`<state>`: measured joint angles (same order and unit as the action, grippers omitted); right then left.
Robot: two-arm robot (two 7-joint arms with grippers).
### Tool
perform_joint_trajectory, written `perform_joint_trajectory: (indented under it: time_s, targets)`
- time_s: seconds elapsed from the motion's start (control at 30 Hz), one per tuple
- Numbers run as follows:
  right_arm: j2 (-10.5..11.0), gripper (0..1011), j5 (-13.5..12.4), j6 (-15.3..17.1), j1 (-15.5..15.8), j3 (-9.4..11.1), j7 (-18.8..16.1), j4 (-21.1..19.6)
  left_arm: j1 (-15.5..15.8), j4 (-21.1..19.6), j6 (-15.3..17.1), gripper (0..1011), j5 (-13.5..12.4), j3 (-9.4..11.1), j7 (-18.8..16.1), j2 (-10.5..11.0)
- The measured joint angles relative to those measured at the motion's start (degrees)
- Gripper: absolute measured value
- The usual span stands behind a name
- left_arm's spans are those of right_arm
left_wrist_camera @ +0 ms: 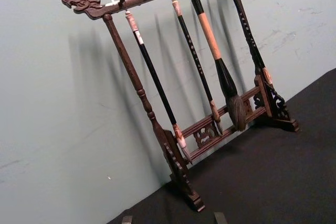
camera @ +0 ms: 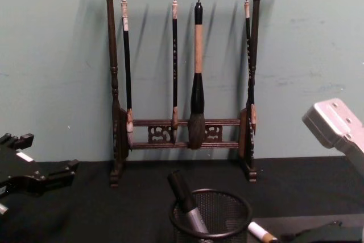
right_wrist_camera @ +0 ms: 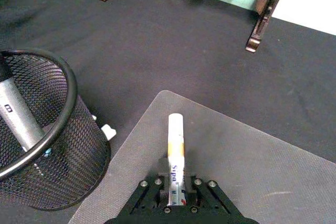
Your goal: Pick up the water-based marker from the table and place it into the pen holder.
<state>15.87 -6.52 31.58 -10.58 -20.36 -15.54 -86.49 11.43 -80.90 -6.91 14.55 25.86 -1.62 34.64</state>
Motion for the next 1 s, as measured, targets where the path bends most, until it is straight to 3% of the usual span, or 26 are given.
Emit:
perform_joint_trajectory:
  time_s: [0.6, 1.0]
  targets:
    - [-0.03, 171, 0.02, -0.15, 0.02, 0.07, -0.05, 0.00, 0.00, 0.00, 0.00, 1001, 0.00, 0.00, 0.00, 0.00]
    - [-0.94, 171, -0.87, -6.94, 1.19, 2.98, -1.14, -1.92, 0.00, 0.00, 0.00, 1001, 0.00, 0.00, 0.00, 0.00]
